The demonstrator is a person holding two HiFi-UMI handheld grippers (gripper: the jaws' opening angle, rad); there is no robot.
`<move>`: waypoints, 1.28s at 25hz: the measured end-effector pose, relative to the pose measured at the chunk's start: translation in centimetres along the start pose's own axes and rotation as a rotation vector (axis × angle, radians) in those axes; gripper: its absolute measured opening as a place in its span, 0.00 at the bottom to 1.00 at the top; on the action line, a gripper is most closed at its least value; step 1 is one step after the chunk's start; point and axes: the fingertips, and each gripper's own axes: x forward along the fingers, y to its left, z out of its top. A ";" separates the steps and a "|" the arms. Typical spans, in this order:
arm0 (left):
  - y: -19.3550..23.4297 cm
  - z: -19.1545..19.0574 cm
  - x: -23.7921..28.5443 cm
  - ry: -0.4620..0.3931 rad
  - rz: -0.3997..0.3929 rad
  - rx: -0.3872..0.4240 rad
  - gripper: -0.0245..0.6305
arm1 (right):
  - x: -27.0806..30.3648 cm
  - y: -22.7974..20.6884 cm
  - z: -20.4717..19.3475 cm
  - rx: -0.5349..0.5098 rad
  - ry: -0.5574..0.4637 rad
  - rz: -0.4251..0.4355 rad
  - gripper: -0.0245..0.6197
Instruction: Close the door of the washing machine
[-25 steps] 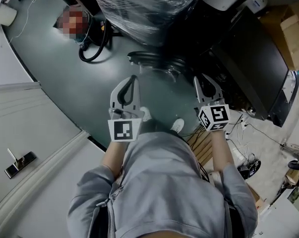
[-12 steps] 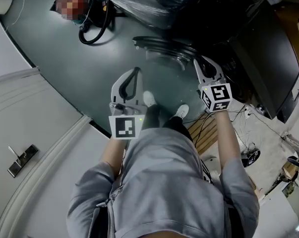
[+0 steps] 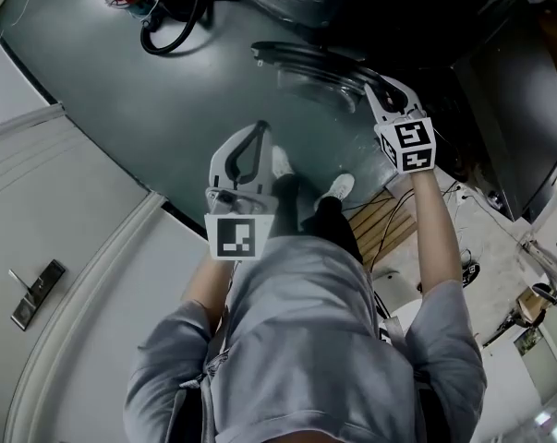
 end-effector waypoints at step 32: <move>-1.8 -4.7 5.3 -0.039 -0.112 0.030 0.04 | 11.1 -0.1 -5.9 -0.034 0.158 0.055 0.24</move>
